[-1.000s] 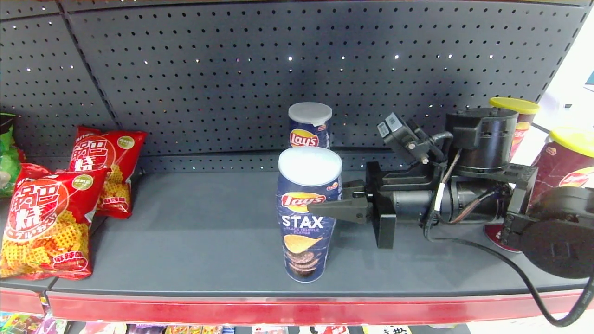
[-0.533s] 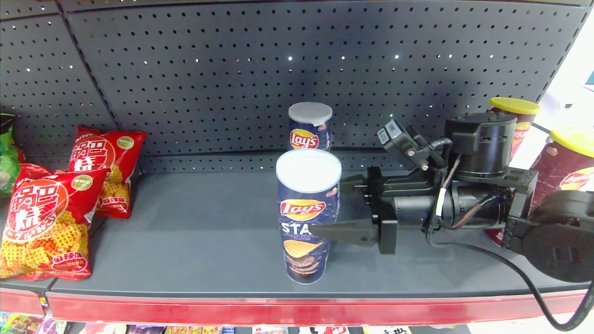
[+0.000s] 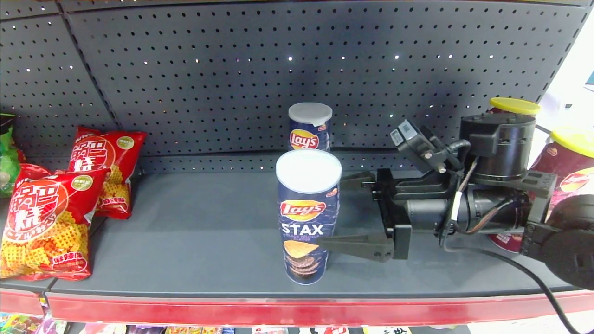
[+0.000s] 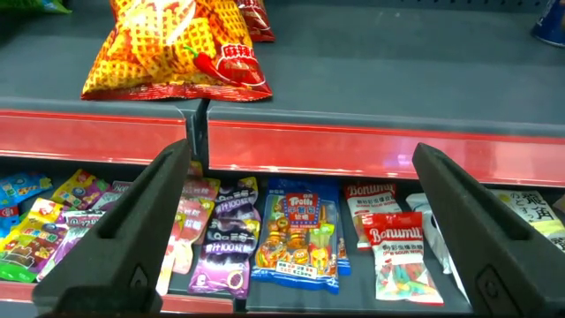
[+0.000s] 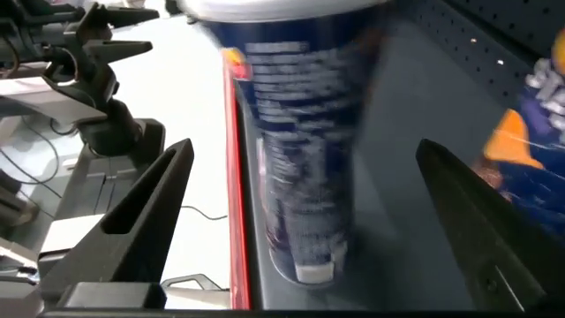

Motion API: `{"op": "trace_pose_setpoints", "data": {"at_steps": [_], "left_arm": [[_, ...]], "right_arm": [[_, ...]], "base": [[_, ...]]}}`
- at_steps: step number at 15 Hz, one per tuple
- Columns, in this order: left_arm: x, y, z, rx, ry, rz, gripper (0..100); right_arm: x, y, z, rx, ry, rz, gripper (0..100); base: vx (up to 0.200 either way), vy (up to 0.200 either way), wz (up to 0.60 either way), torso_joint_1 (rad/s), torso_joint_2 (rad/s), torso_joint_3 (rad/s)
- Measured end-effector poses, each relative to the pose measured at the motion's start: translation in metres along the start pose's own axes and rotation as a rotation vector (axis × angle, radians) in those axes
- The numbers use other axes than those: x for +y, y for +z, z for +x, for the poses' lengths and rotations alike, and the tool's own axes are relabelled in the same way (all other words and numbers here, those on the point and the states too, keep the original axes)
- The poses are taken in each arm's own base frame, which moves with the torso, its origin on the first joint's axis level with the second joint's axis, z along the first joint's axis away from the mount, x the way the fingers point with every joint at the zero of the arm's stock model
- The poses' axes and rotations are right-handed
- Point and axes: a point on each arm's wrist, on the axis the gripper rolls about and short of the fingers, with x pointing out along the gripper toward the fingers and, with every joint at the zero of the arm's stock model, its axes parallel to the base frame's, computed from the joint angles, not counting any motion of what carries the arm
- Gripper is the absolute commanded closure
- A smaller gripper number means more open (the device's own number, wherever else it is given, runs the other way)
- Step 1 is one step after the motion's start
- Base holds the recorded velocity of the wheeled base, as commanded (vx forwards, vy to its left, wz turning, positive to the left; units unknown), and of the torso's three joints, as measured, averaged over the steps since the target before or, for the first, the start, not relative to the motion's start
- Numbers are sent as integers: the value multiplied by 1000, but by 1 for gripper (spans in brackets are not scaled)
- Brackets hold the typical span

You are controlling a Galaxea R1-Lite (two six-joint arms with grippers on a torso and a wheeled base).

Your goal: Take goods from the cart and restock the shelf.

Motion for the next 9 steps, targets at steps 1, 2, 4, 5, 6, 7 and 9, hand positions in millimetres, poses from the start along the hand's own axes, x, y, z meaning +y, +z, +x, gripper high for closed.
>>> {"op": "trace_pose_setpoints", "data": {"at_steps": [1,2,4,5,6,7,9], "left_arm": [[0,0,0,0,0,0,0],[0,0,0,0,0,0,0],[0,0,0,0,0,0,0],[0,0,0,0,0,0,0],[0,0,0,0,0,0,0],[0,0,0,0,0,0,0],[0,0,0,0,0,0,0]], "right_arm": [[1,2,-7,-7,-13,-5,0],[2,5,-15,-15,-30,-11,0],[9,12,-33,-35,-60,-30,0],[16,16,-42,-49,-71,-43,0],[24,22,-53,-67,-82,-60,0],[35,27,-64,-88,-91,-81,0],[60,37,-88,-137,-108,-130,0]], "base": [[0,0,0,0,0,0],[0,0,0,0,0,0],[0,0,0,0,0,0],[0,0,0,0,0,0],[0,0,0,0,0,0],[0,0,0,0,0,0],[0,0,0,0,0,0]]}}
